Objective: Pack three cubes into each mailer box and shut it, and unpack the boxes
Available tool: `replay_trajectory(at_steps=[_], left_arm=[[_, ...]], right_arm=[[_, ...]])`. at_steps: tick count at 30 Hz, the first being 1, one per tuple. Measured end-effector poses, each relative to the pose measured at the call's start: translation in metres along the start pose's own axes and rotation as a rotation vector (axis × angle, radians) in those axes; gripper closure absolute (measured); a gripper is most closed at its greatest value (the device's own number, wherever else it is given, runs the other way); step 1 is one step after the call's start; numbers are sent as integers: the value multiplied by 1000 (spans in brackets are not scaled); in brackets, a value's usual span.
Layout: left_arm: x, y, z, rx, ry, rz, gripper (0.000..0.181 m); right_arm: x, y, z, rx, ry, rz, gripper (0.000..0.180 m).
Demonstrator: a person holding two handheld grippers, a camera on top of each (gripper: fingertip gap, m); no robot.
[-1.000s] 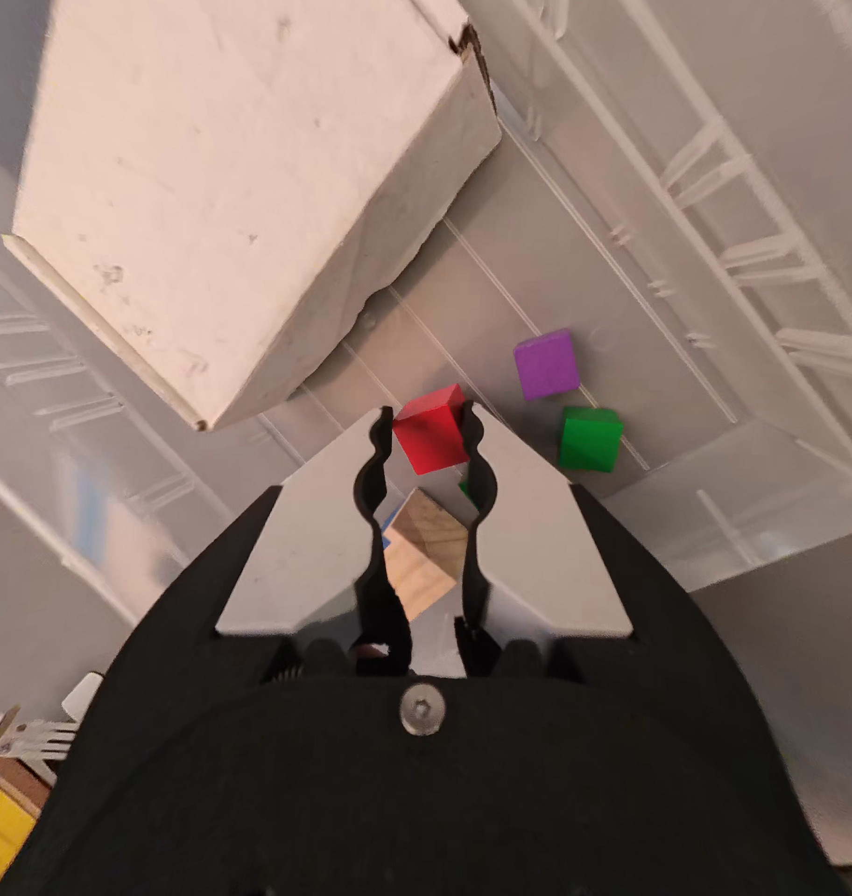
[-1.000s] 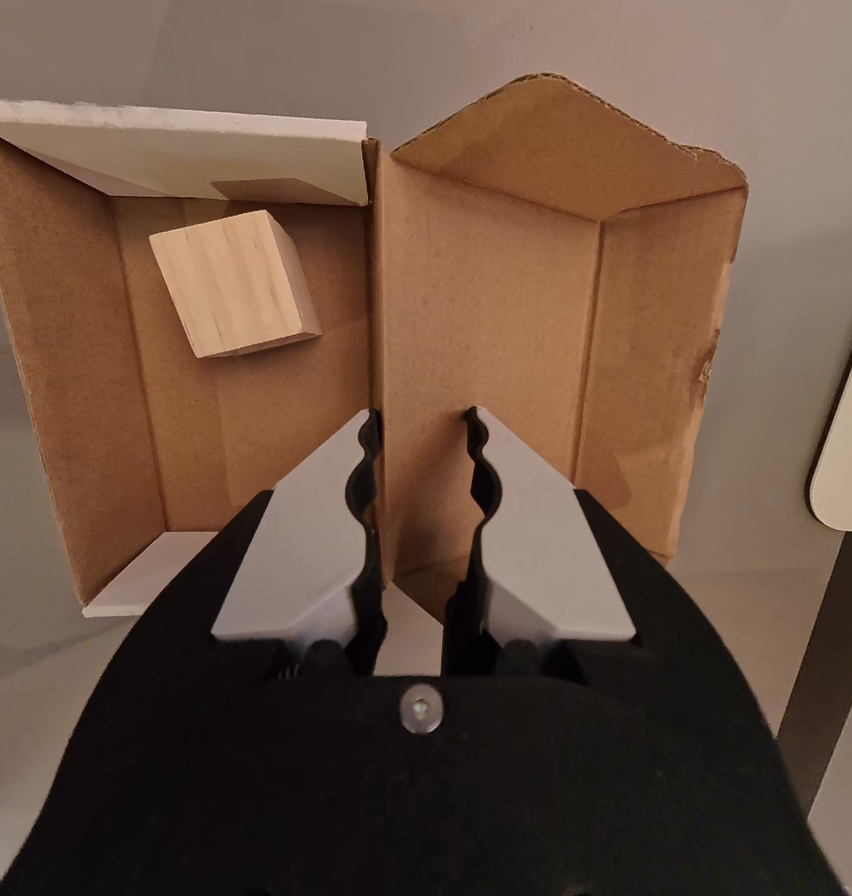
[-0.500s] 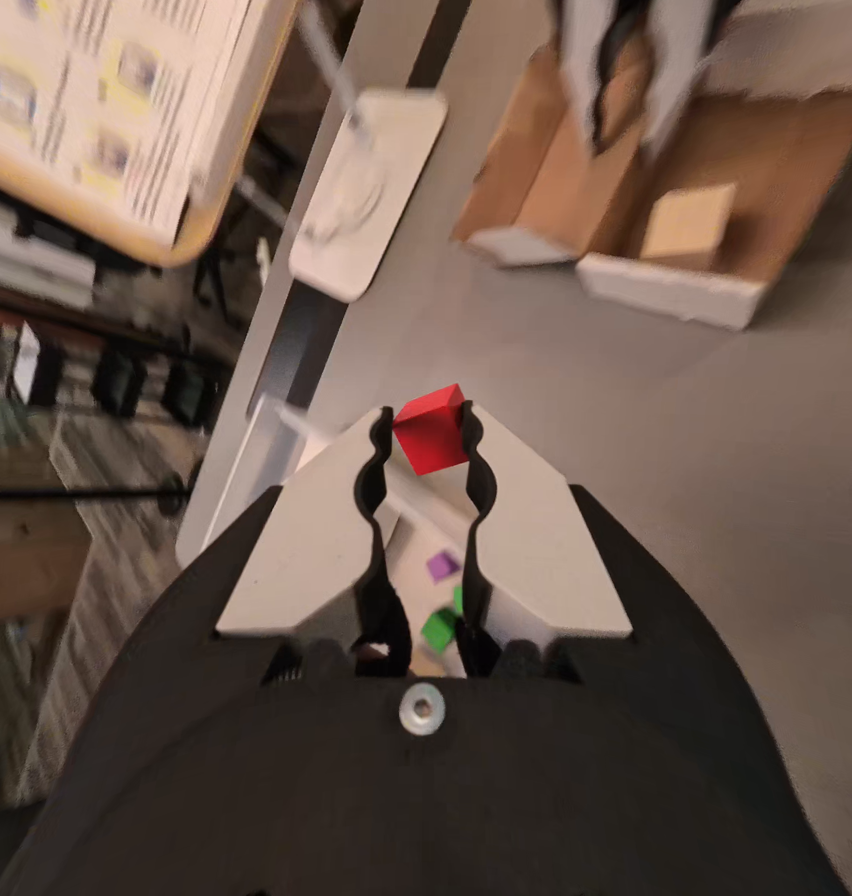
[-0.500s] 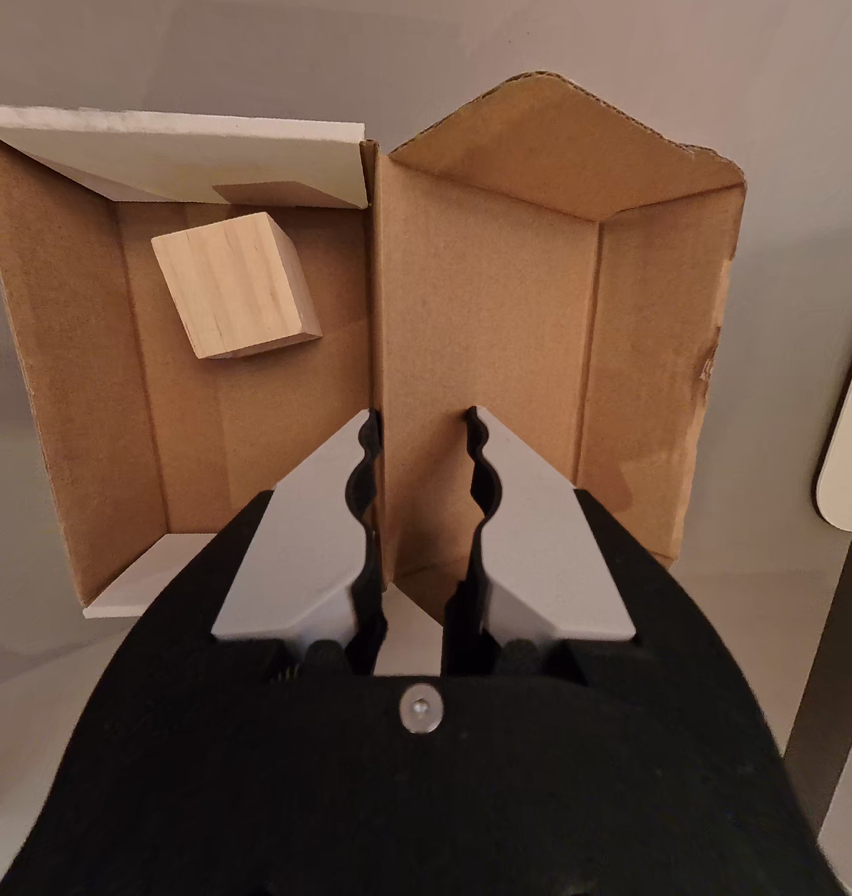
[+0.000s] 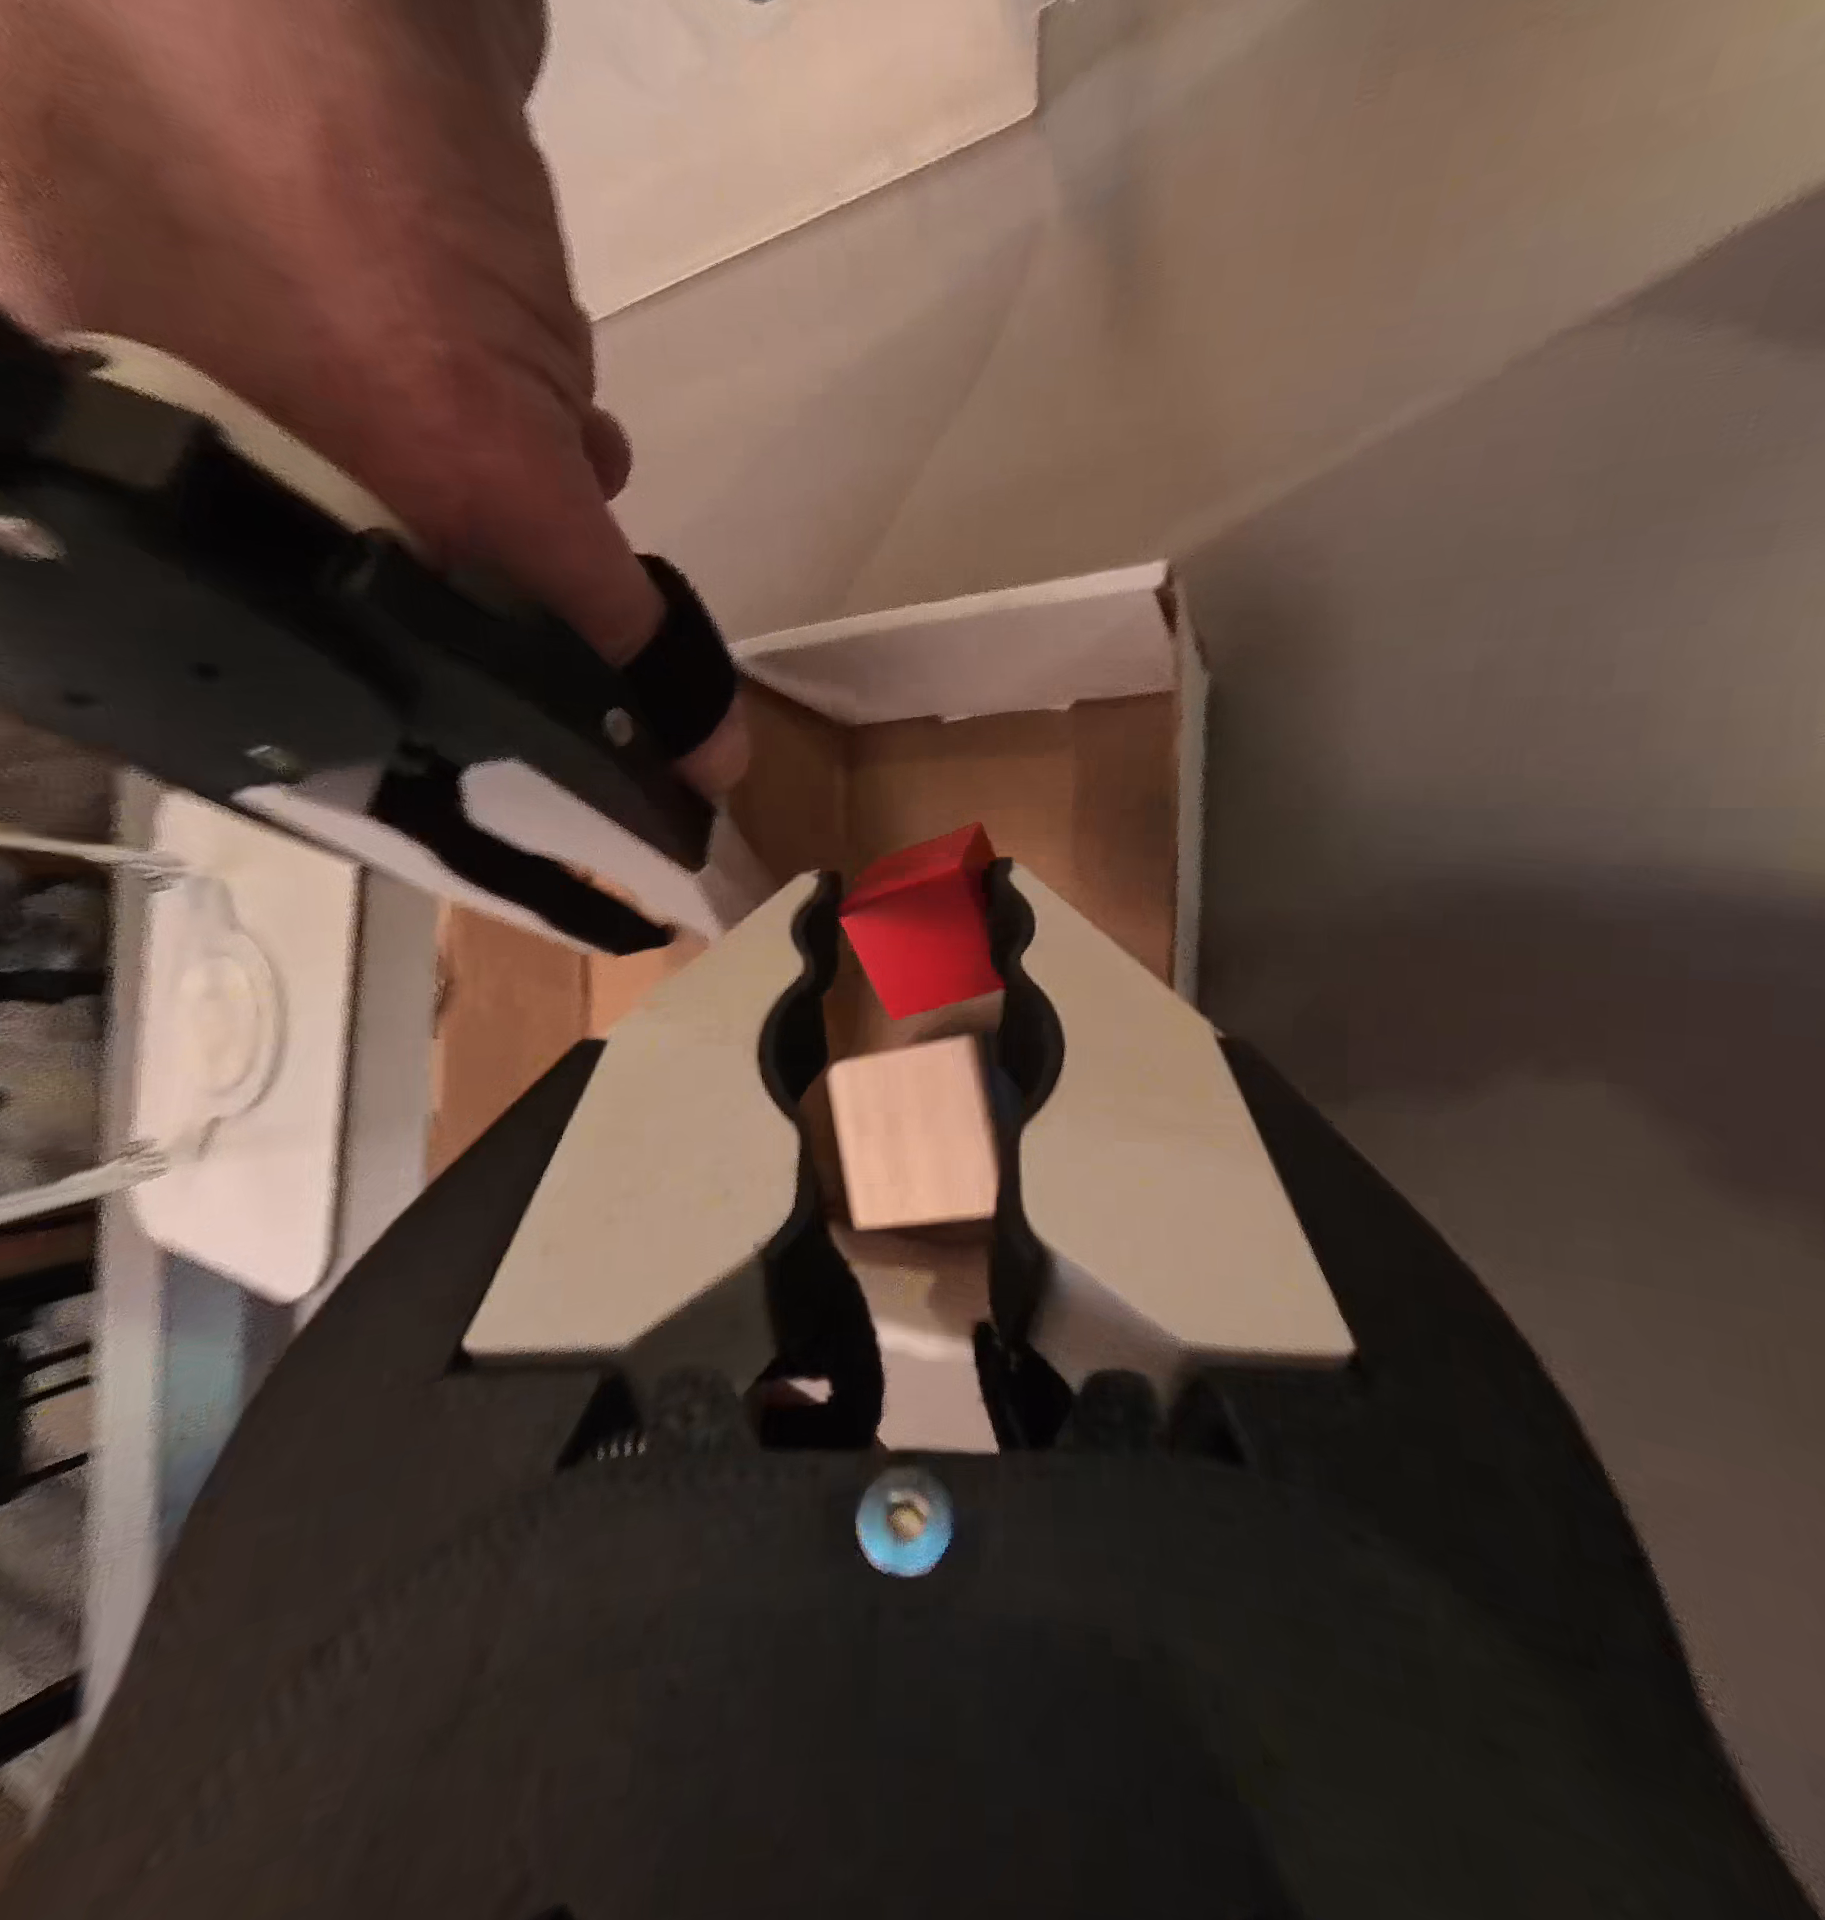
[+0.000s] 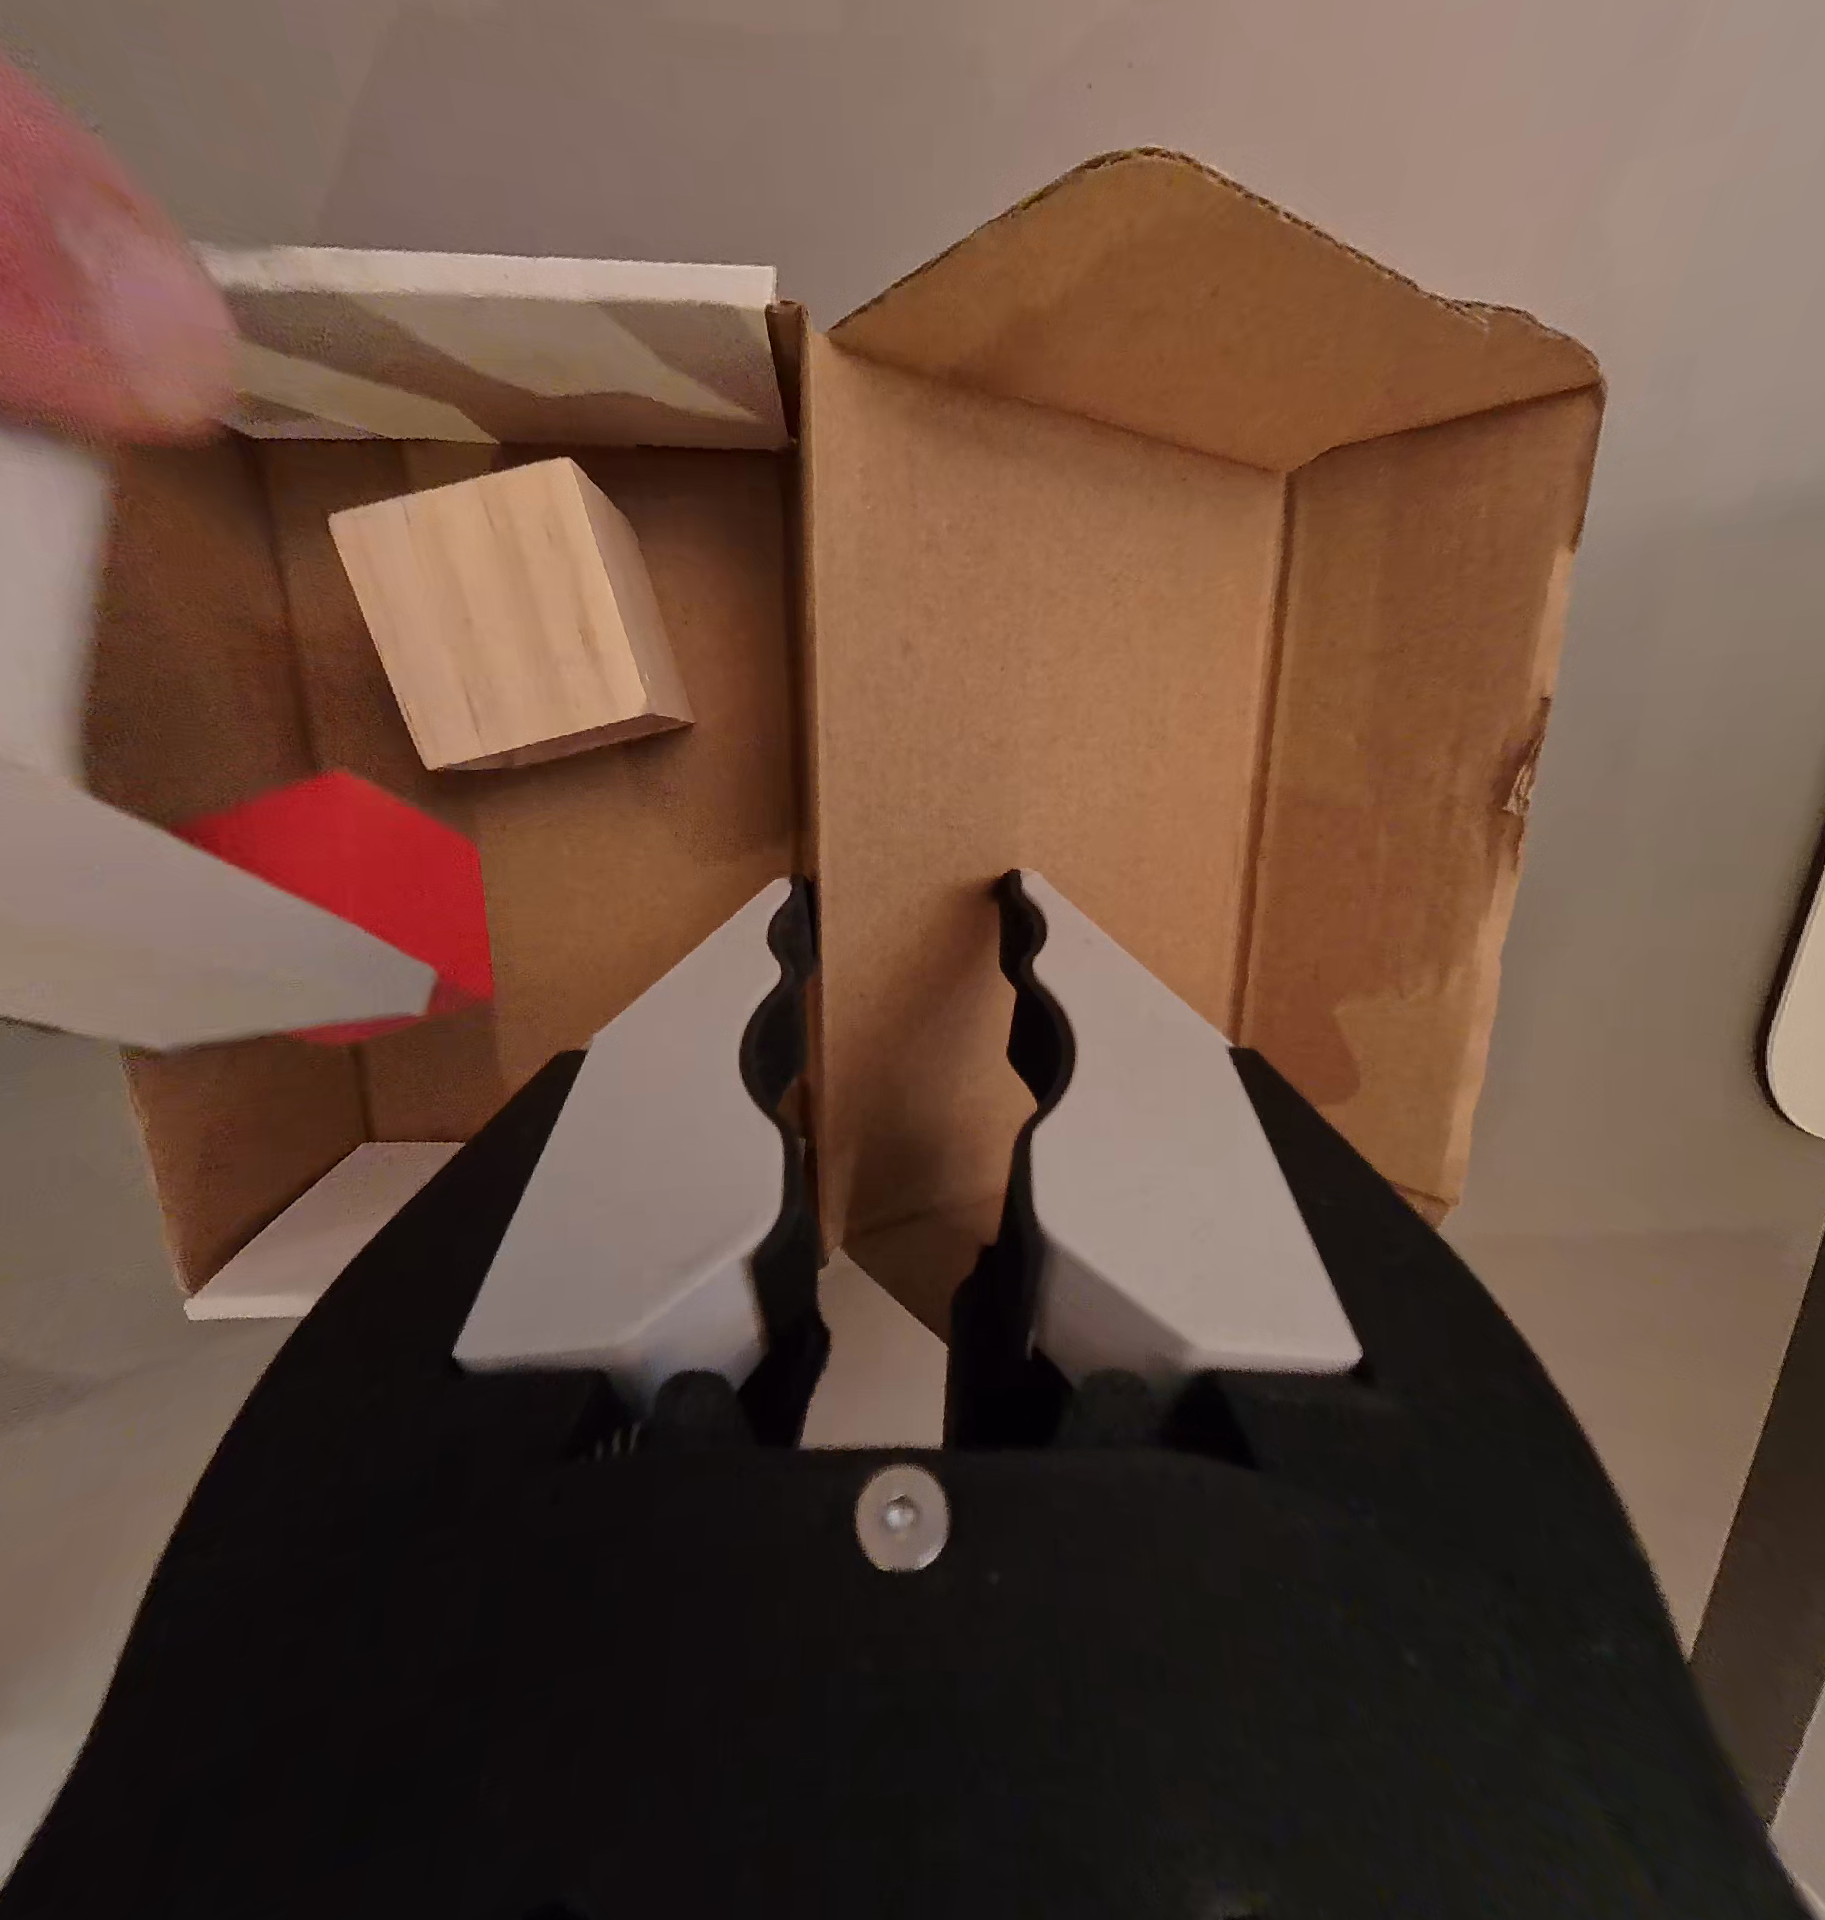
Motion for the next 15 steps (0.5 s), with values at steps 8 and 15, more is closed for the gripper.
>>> replay_trajectory(at_steps=[8,15], left_arm=[[42,7,5,62,-151,54,153],[32,2,4,27,-97,-19,141]], right_arm=[[0,1,1,-6,7,-8,145],[0,1,2,0,21,-10,145]])
Point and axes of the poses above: each gripper's, where its closed fingertips meet, x out along the fingers, z out of its underside, y = z × x across the jaws, the point moved 9 cm from there along -x, back along the fingers, and after that the axes turned 8 degrees about -y, right-handed, at the moved point
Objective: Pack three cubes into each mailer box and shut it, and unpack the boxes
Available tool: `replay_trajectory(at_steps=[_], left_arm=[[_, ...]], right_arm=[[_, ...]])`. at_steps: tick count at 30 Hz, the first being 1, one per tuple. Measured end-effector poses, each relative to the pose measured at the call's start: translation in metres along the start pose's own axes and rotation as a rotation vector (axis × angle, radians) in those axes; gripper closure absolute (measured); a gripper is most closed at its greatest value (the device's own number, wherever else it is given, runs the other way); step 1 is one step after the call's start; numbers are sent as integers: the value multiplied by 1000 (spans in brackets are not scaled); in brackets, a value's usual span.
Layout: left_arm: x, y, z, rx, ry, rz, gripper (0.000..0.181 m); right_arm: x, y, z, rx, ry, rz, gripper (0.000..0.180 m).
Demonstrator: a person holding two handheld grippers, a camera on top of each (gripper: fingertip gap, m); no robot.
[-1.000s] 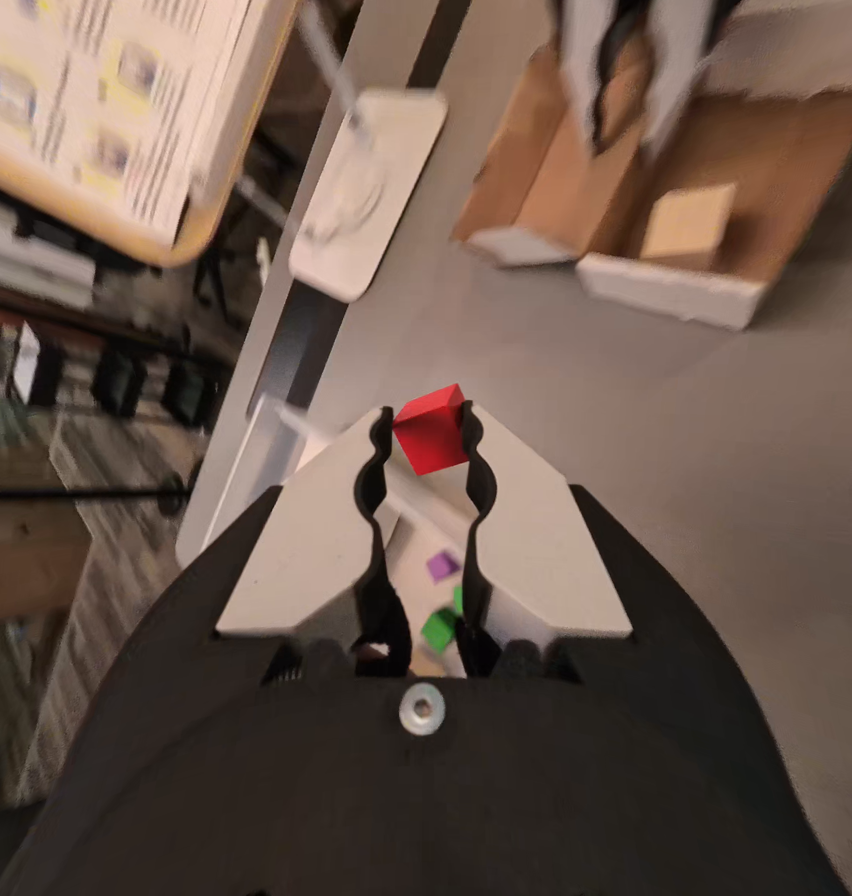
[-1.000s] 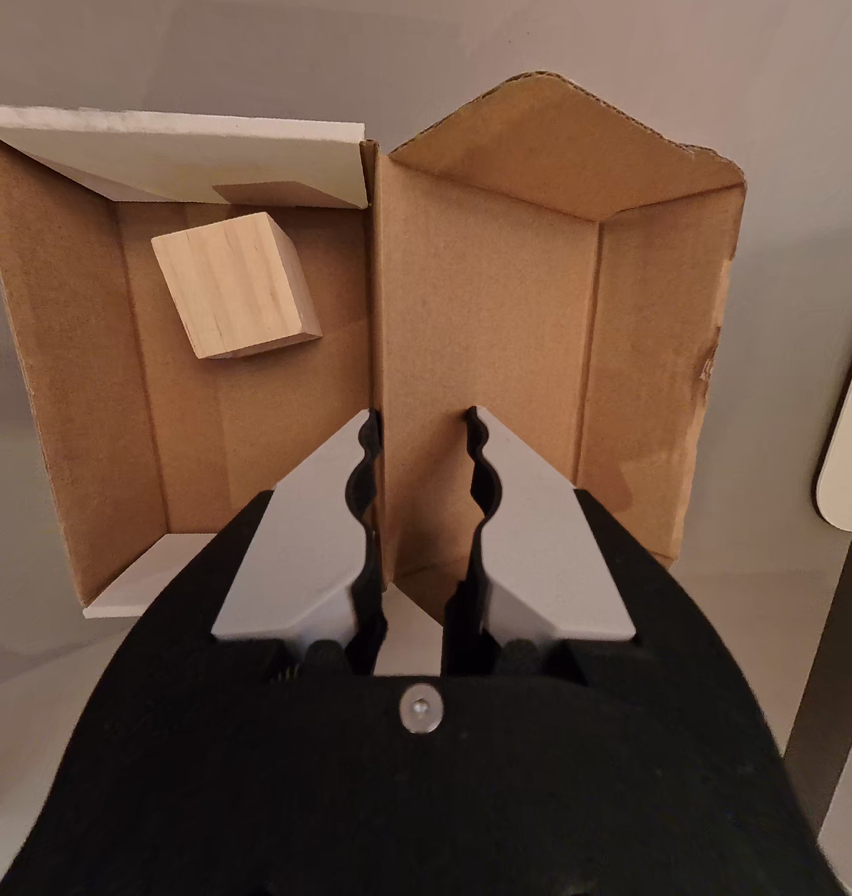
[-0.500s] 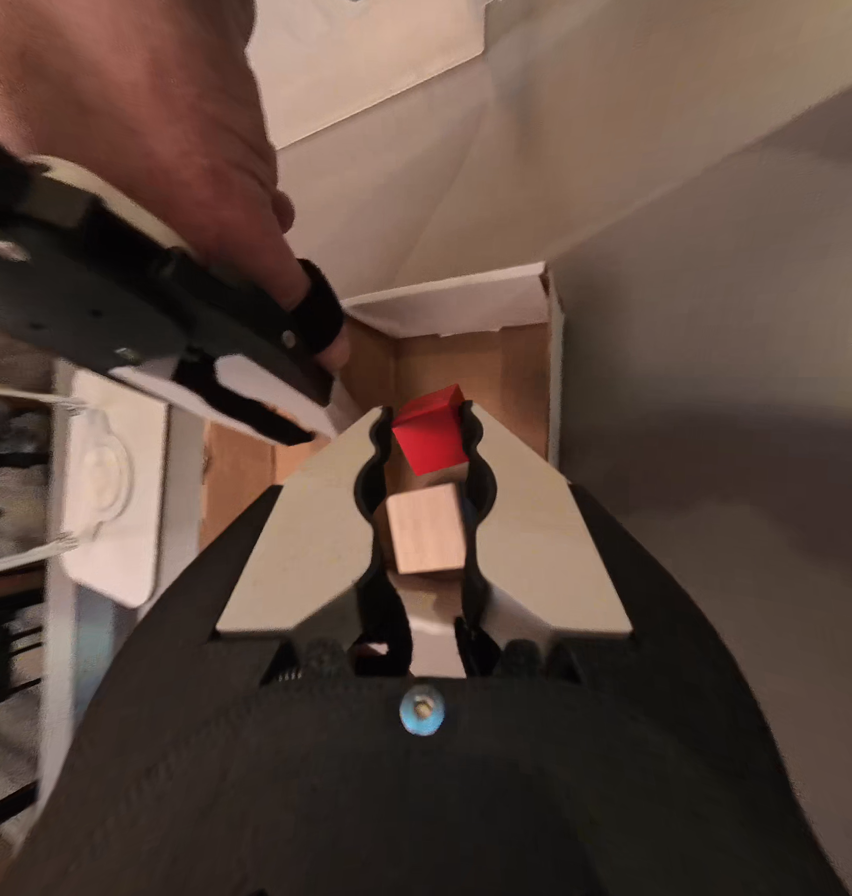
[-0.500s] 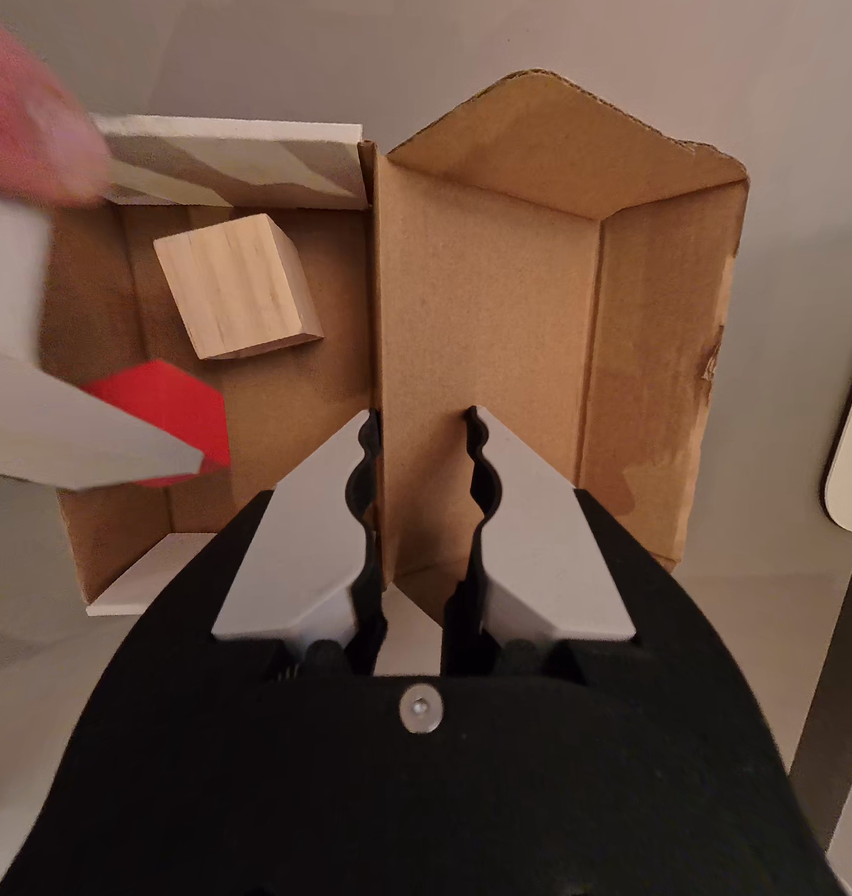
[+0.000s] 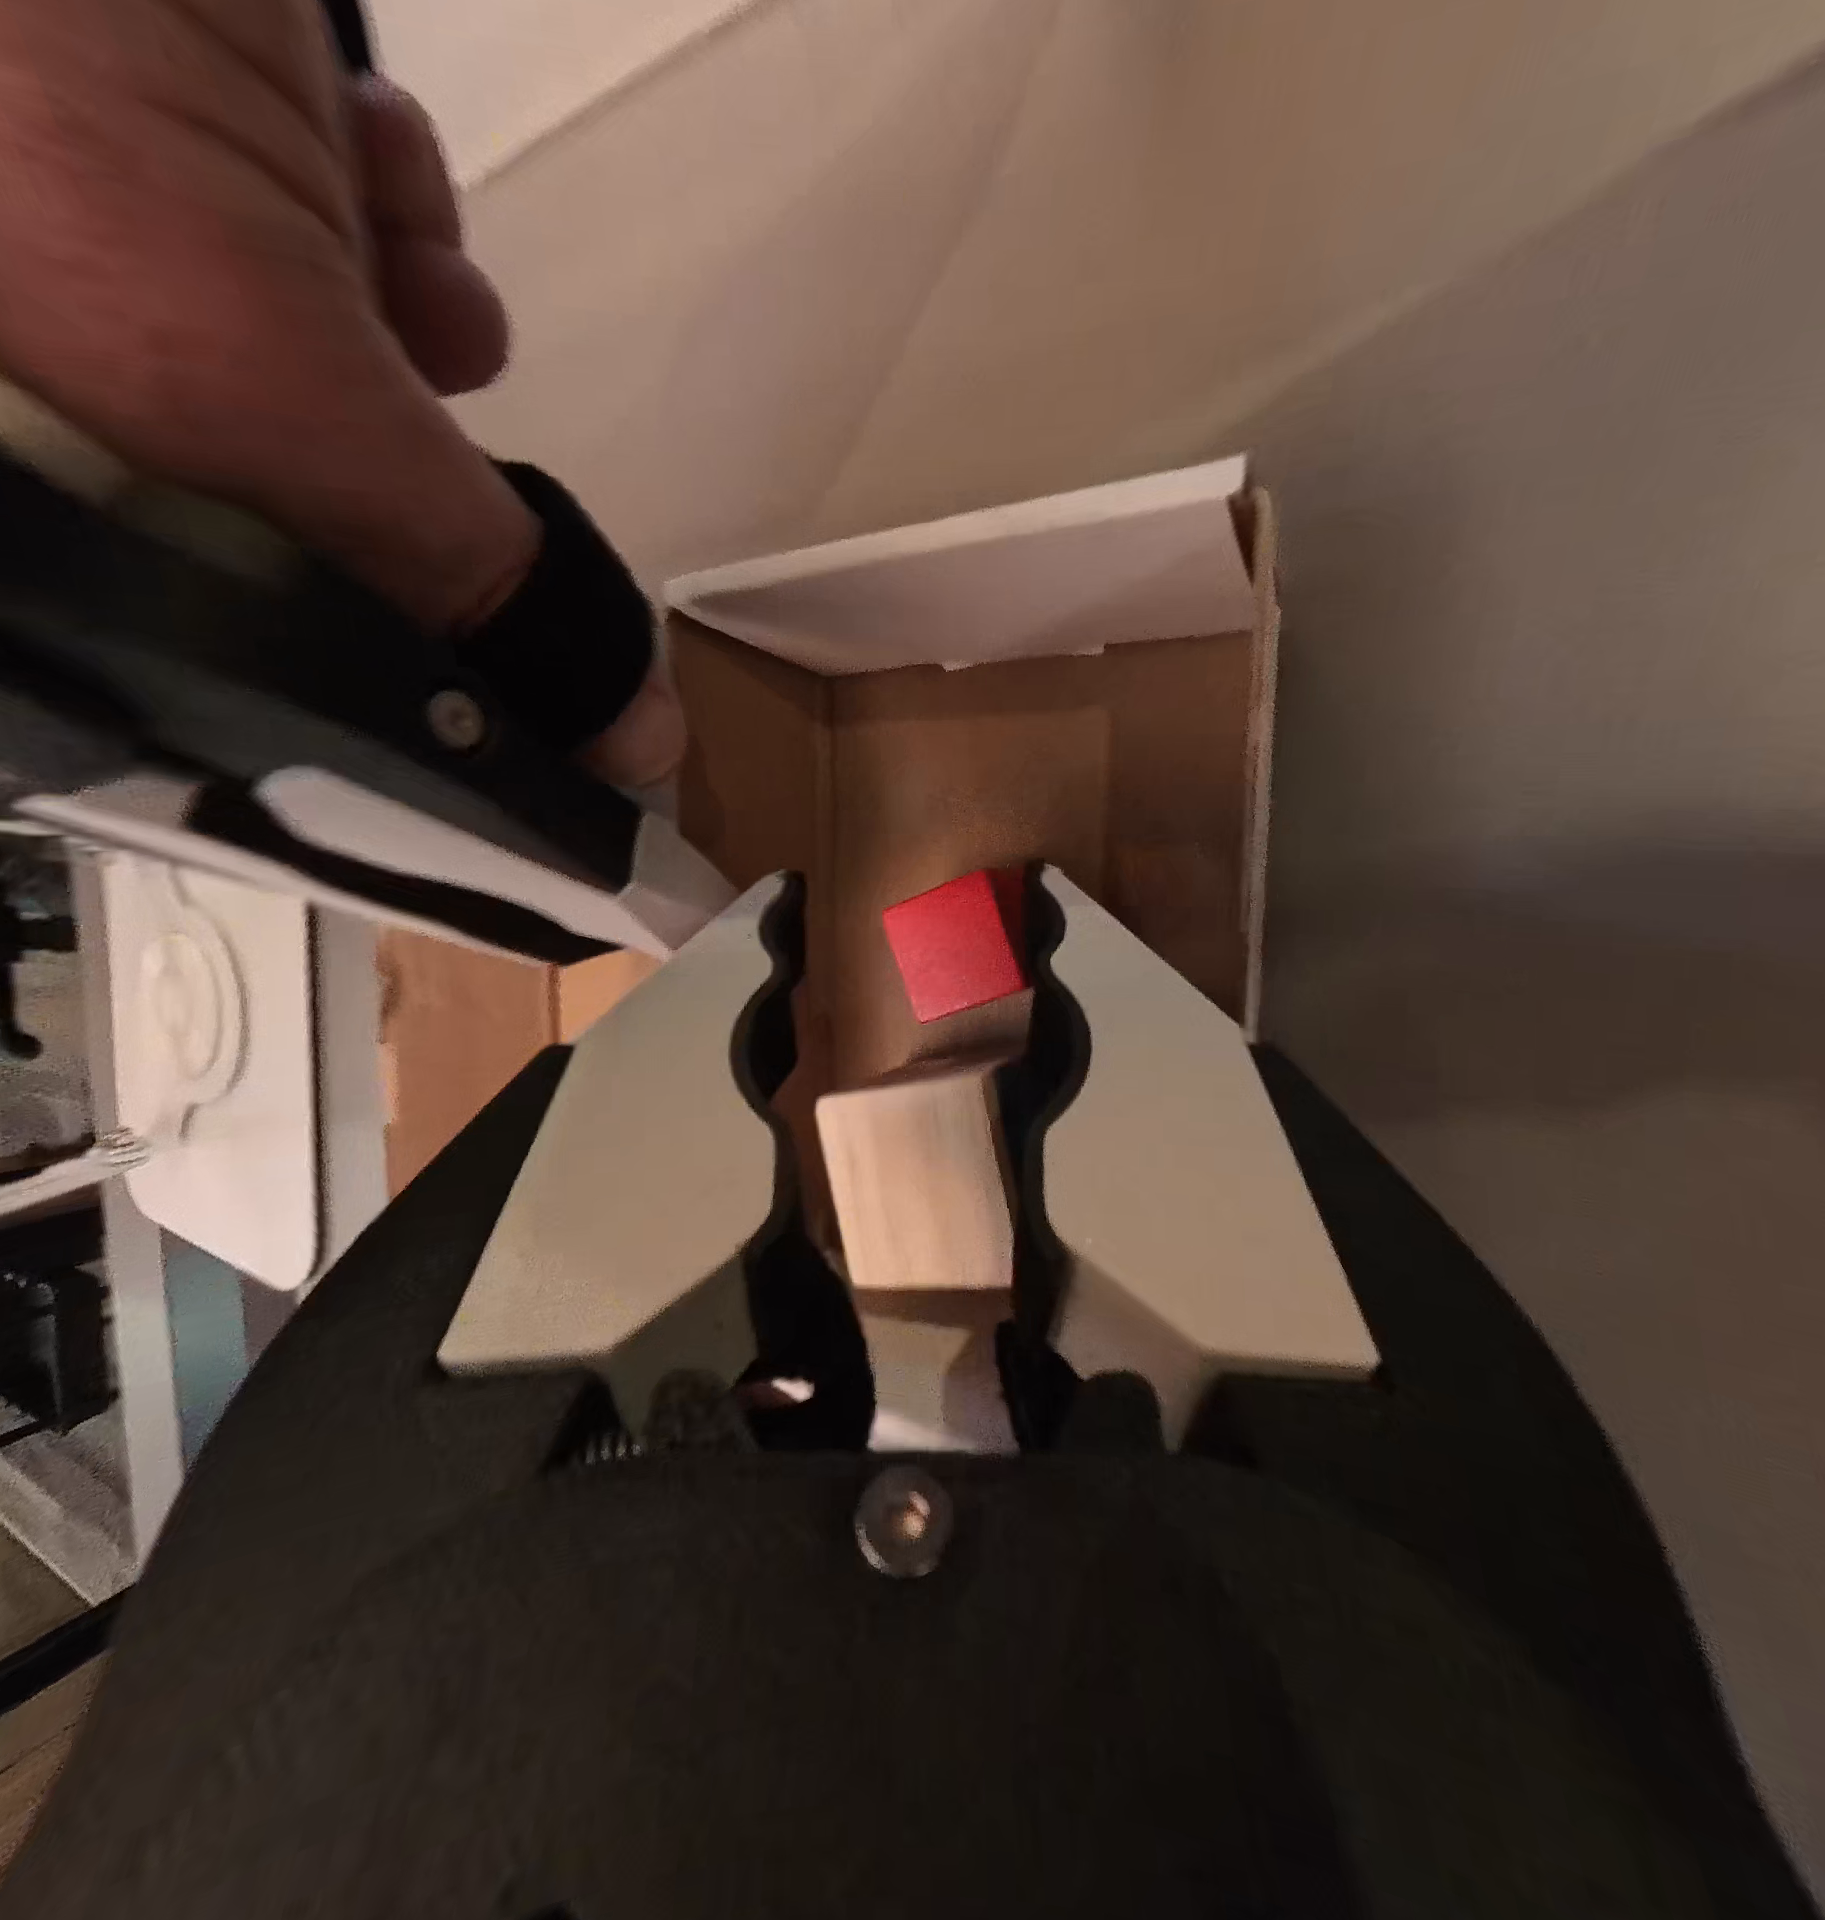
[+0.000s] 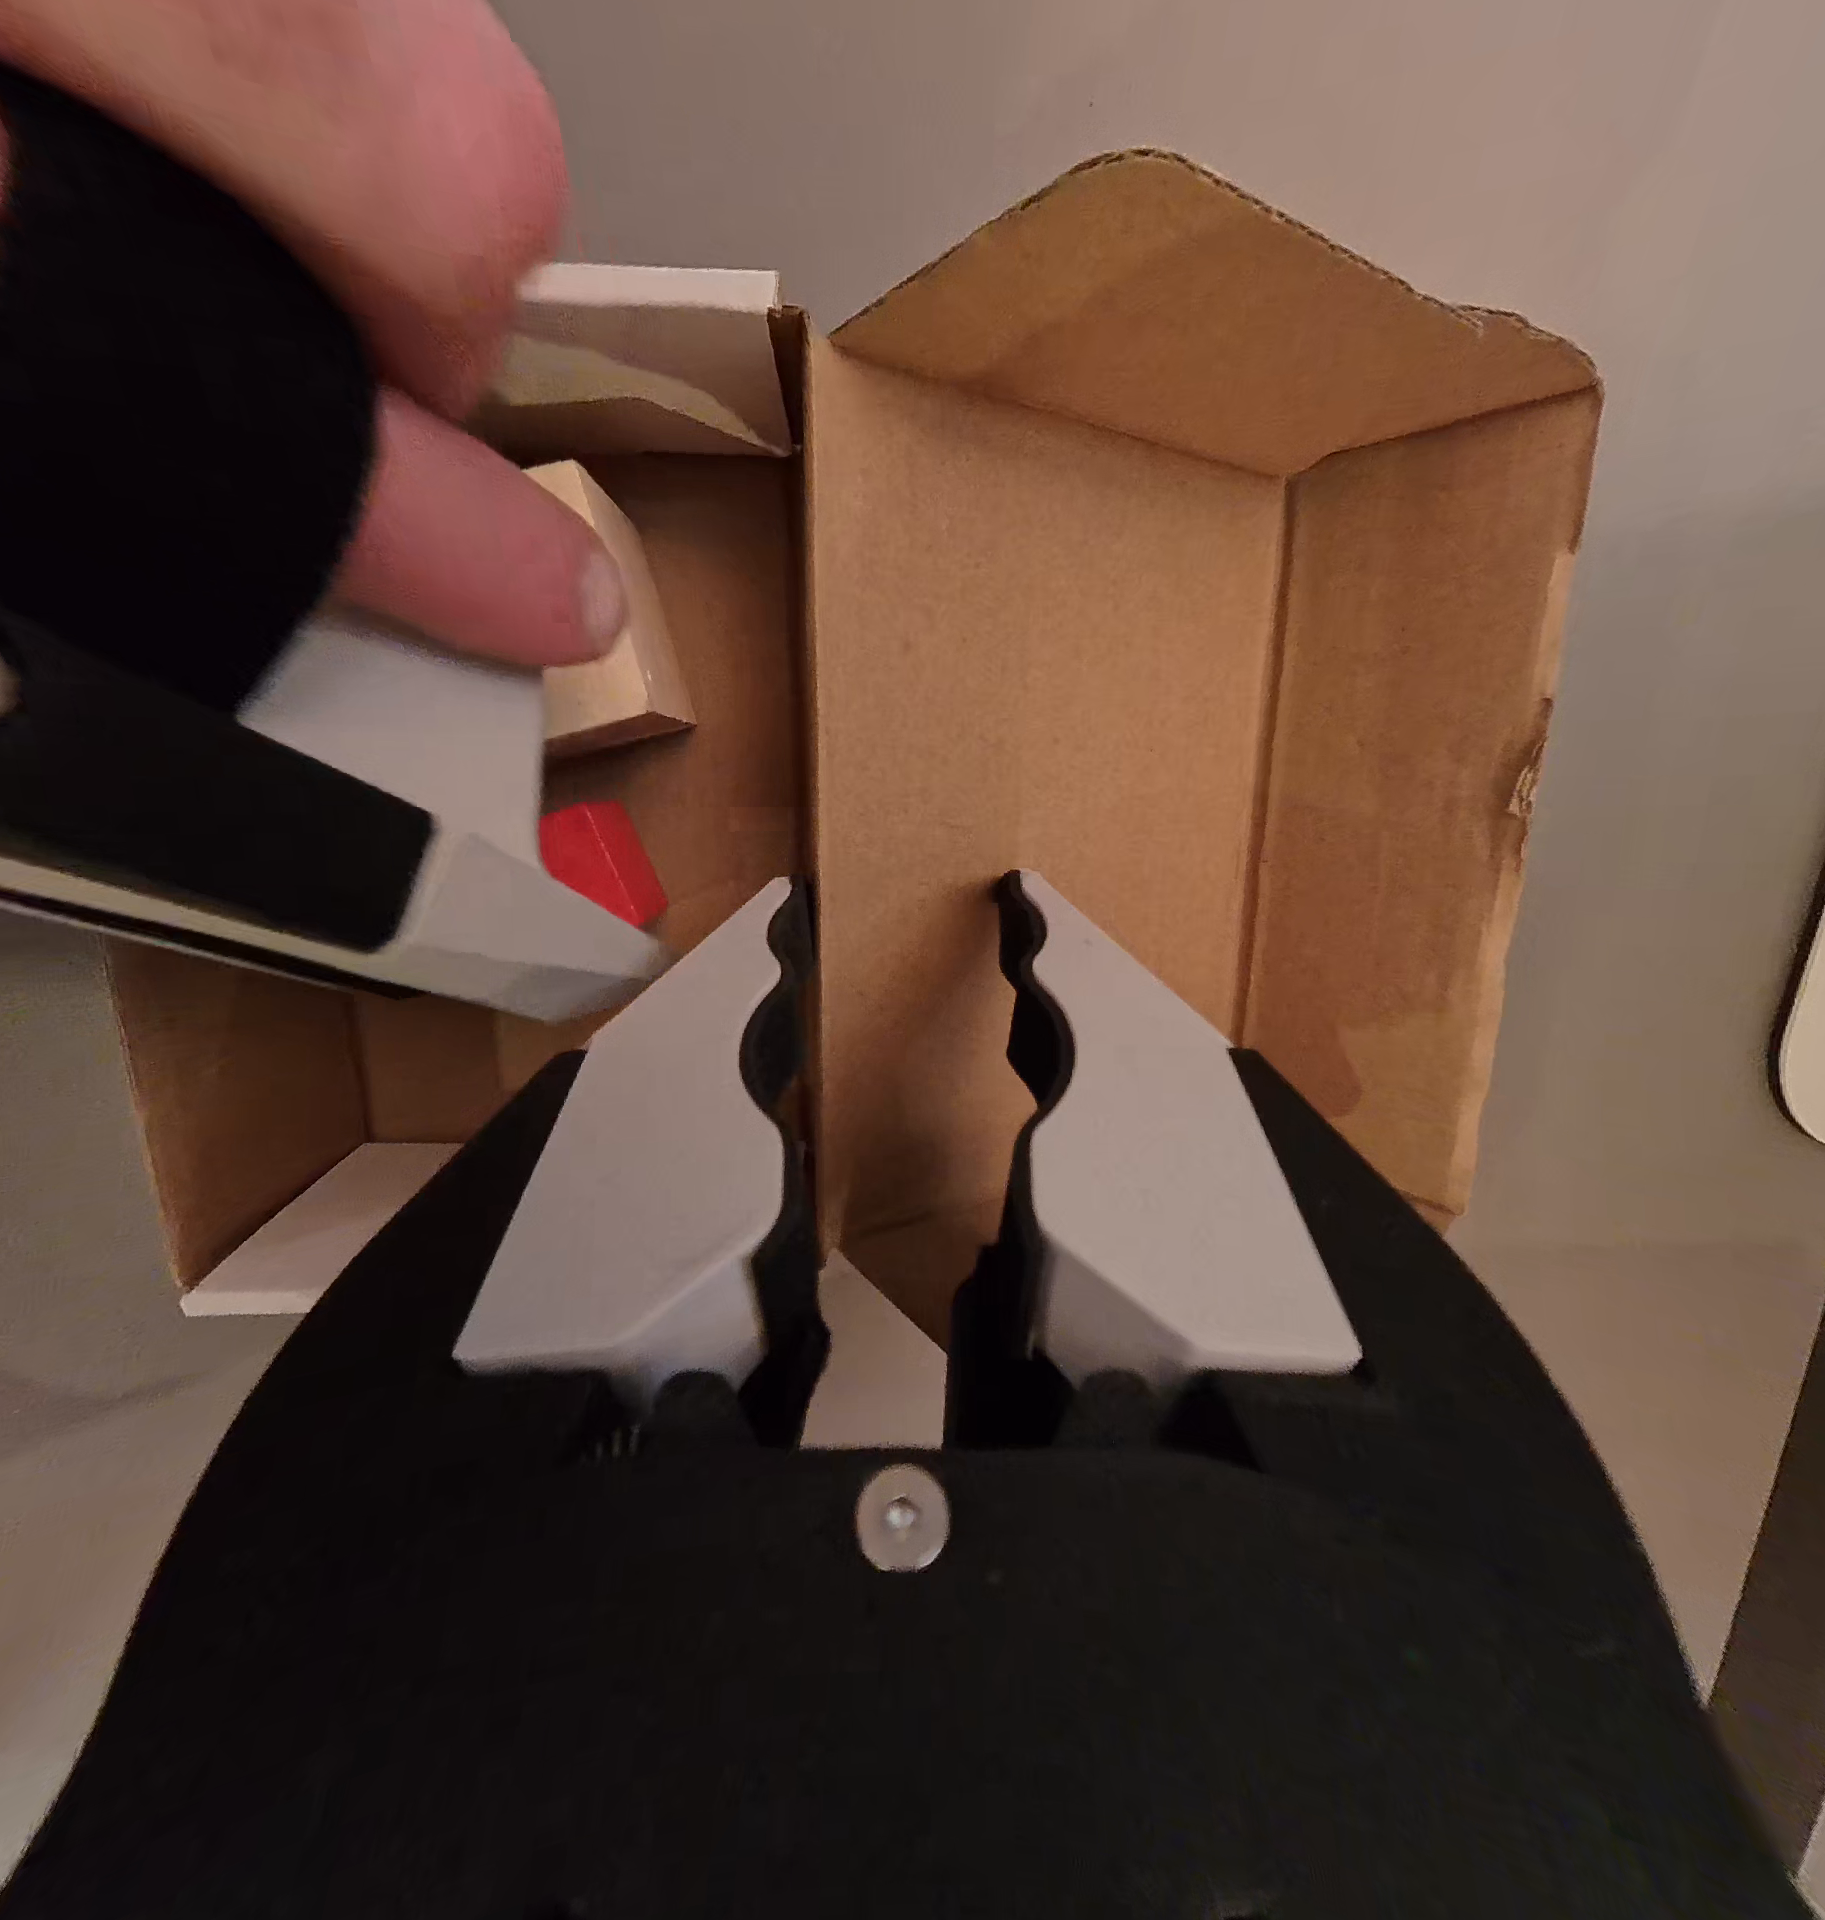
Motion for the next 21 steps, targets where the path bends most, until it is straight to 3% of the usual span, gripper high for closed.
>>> replay_trajectory(at_steps=[5,12,16,21], left_arm=[[-83,5,26,119,-31,-228,145],[-185,-44,170,-196,-176,-378,151],[-196,-63,240,-377,-268,-377,152],[-159,-67,289,-465,-326,-244,150]], right_arm=[[0,0,0,-1,7,2,145],[0,0,0,-6,6,6,145],[0,0,0,-5,-2,3,145],[0,0,0,9,-1,1,145]])
Point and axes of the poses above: each gripper's, where its closed fingertips meet, x out along the fingers, z out of its underside, y = z × x across the jaws, the point moved 9 cm from there along -x, back along the fingers, and after that the axes turned 8 degrees about -y, right-handed, at the moved point
